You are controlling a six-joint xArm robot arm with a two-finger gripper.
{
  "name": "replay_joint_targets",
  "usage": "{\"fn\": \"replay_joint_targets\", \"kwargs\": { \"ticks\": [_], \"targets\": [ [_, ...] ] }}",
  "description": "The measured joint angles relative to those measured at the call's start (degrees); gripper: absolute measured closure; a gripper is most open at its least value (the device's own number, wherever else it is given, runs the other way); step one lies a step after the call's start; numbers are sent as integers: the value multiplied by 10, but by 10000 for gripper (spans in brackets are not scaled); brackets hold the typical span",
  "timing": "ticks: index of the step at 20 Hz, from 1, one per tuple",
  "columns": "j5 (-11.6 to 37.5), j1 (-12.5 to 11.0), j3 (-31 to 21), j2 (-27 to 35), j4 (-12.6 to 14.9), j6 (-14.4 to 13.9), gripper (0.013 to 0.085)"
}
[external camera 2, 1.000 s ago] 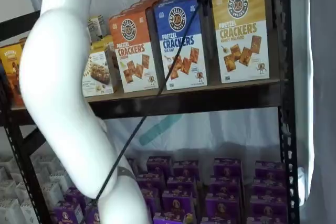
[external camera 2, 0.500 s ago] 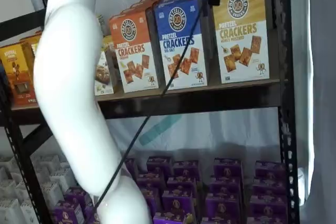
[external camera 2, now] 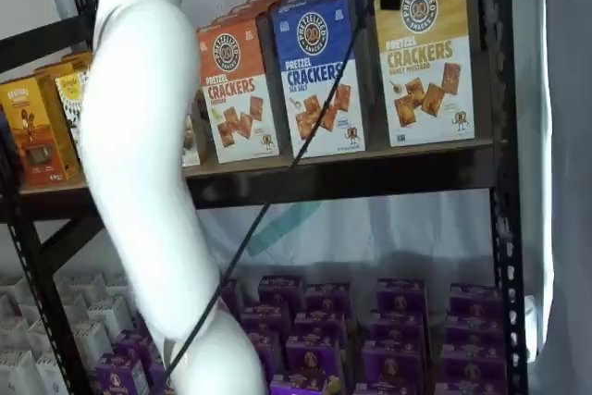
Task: Retrieve the yellow and white box located on the top shelf, the sixth one from the left
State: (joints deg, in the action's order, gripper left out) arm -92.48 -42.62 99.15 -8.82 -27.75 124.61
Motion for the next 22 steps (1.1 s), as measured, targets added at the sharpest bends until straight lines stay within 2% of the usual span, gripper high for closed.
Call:
{"fn": "replay_joint_targets", "kwargs": {
  "ticks": [5, 9, 22],
  "targets": [
    [-16, 5, 36, 29, 17, -3, 130],
    [-40, 13, 71, 54, 43, -7, 130],
    [-76, 34, 102, 74, 93, -16, 130]
  ]
}}
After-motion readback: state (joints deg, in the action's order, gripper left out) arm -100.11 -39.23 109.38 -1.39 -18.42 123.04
